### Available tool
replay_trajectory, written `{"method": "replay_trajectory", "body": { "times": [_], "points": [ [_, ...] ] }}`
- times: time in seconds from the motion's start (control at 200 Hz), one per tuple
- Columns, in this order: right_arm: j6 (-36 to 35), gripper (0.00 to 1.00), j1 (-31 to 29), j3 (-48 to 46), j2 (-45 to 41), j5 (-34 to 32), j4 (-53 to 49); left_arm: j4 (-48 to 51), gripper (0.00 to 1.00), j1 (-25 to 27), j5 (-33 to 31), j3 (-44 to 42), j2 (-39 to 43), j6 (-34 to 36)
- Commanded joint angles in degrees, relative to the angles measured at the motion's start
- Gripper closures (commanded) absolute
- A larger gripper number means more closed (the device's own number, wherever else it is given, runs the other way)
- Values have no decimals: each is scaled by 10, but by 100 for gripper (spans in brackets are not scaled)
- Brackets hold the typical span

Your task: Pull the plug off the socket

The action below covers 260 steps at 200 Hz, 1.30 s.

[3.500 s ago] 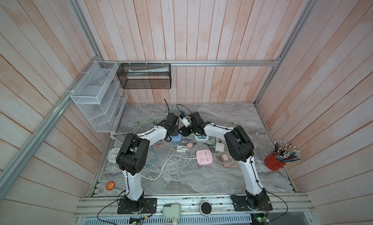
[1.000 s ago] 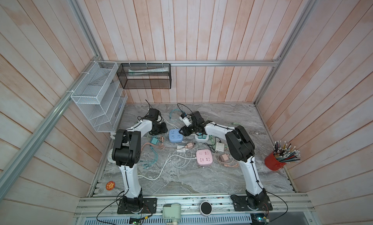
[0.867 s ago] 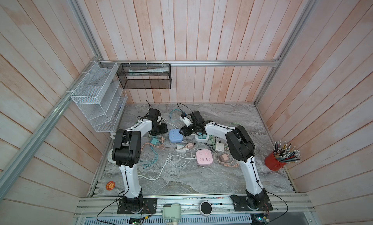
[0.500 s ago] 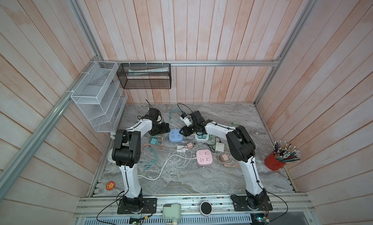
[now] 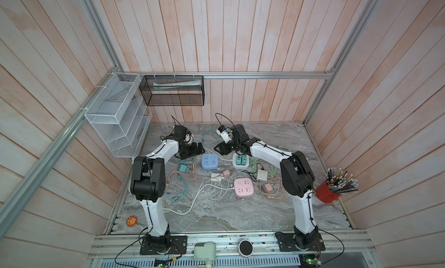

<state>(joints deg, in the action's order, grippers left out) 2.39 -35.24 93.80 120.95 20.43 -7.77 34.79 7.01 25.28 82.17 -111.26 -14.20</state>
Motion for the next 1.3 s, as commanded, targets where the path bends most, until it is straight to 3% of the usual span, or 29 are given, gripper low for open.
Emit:
{"method": "replay_trajectory", "body": {
  "times": [0.0, 0.14, 0.48, 0.88, 1.295],
  "points": [
    [12, 37, 9, -19, -27, -7, 11, -12, 0, -5, 72, -1, 26, -12],
    [17, 37, 17, -39, -50, -8, 22, -107, 7, -26, 189, -50, 37, -77],
    [18, 36, 32, -83, -98, -18, 38, -179, 14, -24, 198, -81, 78, -125],
    [23, 37, 71, -204, -204, -43, 67, -155, 7, 53, 93, -64, 89, -71],
    [56, 37, 129, -327, -318, -83, 88, -167, 0, 138, 45, -32, 54, -63]
  ]
}}
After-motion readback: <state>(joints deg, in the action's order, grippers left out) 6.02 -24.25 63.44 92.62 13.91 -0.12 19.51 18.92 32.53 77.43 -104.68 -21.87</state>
